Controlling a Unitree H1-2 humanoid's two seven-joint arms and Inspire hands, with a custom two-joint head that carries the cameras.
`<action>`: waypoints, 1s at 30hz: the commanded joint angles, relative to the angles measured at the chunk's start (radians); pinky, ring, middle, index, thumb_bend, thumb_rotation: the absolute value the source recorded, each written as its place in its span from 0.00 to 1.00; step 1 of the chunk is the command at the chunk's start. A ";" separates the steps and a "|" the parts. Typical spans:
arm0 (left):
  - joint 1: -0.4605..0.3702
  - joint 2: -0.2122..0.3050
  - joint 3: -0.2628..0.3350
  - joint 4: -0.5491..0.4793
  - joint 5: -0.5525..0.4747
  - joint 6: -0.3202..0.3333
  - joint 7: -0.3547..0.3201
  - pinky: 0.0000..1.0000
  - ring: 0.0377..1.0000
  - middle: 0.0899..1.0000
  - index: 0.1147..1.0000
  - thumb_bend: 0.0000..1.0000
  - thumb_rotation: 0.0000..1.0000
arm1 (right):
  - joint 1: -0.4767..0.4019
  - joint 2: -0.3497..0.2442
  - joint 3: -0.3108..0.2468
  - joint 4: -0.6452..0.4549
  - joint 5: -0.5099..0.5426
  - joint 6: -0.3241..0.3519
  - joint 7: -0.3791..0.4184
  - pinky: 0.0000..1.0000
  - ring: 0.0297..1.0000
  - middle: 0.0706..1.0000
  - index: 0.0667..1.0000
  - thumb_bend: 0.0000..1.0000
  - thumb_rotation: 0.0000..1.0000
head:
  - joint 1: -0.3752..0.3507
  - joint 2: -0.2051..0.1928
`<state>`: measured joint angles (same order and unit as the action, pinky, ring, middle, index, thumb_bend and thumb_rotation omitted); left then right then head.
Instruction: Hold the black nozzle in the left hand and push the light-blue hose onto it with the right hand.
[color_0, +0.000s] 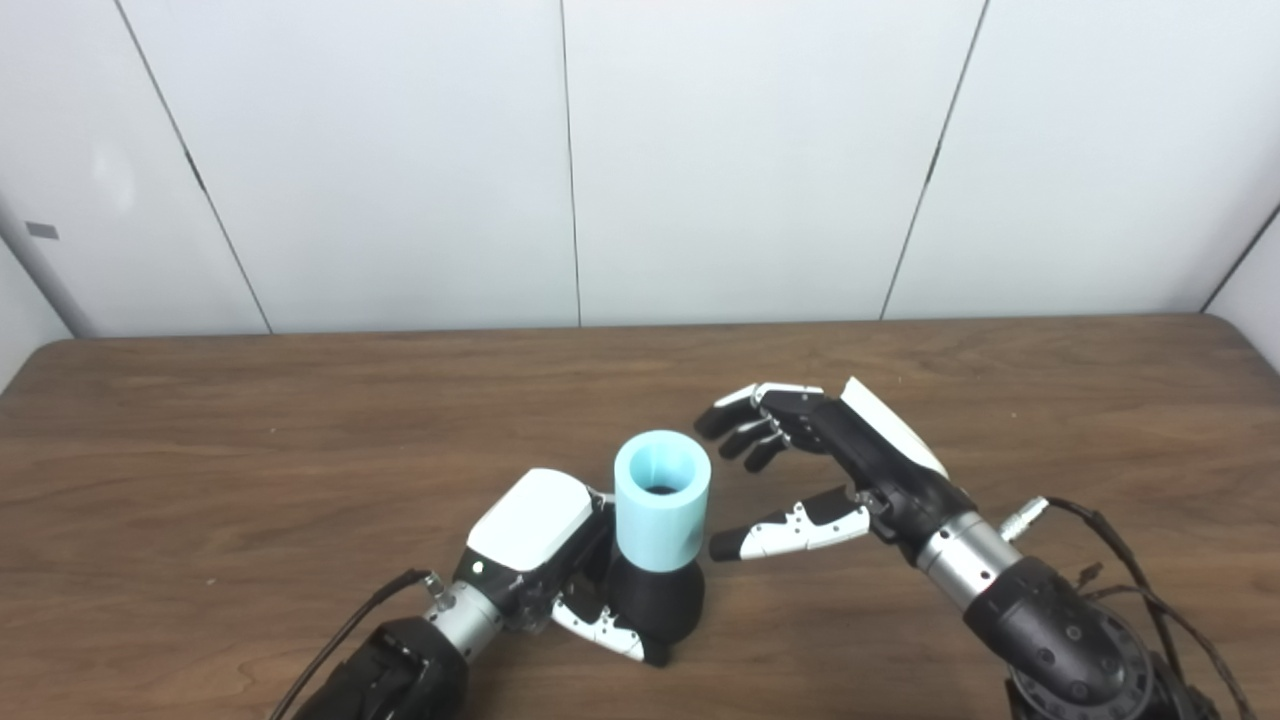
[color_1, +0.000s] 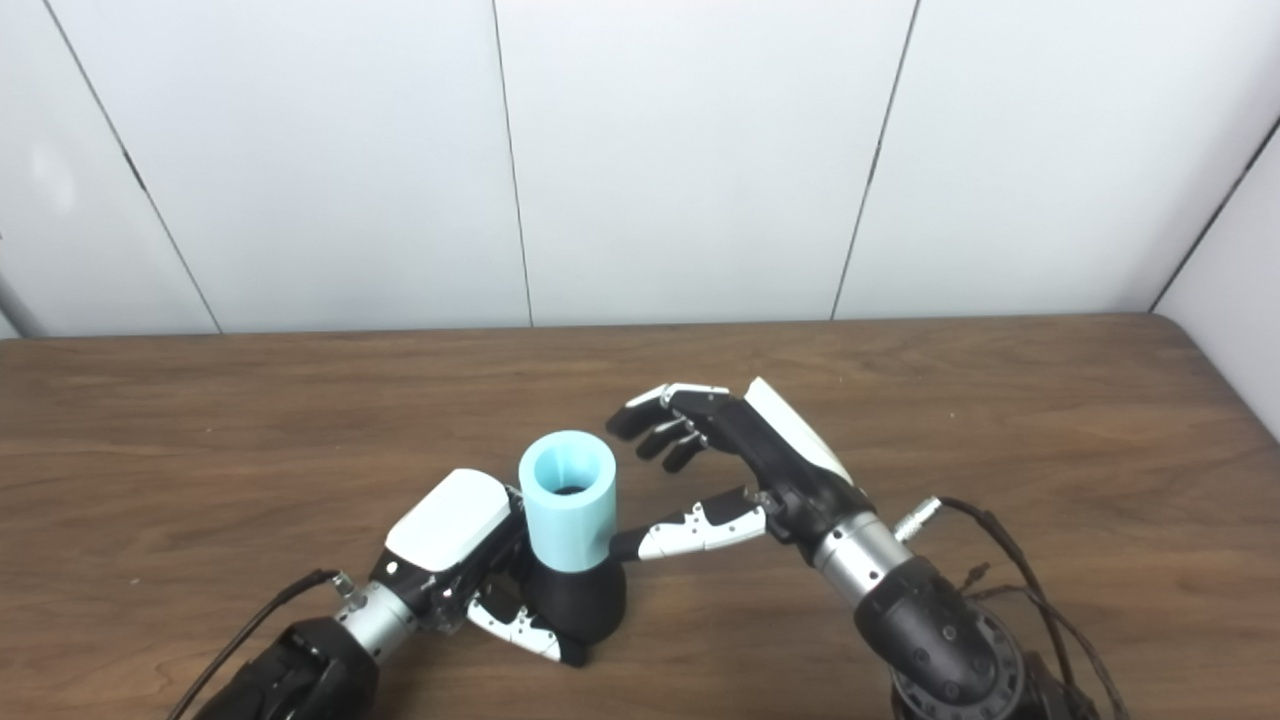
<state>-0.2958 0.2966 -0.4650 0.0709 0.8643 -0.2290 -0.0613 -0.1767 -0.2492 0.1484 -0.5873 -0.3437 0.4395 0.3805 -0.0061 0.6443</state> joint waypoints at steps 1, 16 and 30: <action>-0.005 0.003 -0.009 0.004 0.003 -0.008 -0.014 0.12 0.13 0.42 0.41 0.52 0.00 | -0.014 -0.014 -0.003 -0.037 -0.022 -0.108 -0.049 0.88 0.97 0.99 0.98 0.99 0.56 | 0.000 0.000; -0.007 0.002 -0.008 0.009 -0.004 -0.012 -0.012 0.12 0.14 0.42 0.41 0.52 0.00 | 0.000 -0.059 0.077 -0.093 -0.242 -0.386 -0.045 0.99 1.00 1.00 0.99 0.93 0.74 | 0.002 0.000; -0.010 0.006 -0.014 0.003 0.004 -0.006 -0.025 0.13 0.15 0.42 0.41 0.52 0.00 | 0.056 -0.083 0.137 -0.050 -0.590 -0.627 -0.028 0.99 1.00 0.99 0.94 0.89 0.70 | 0.008 0.000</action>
<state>-0.2972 0.2969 -0.4675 0.0729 0.8625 -0.2293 -0.0610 -0.1117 -0.3259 0.2864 -0.6340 -0.9037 -0.1582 0.3572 0.0015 0.6443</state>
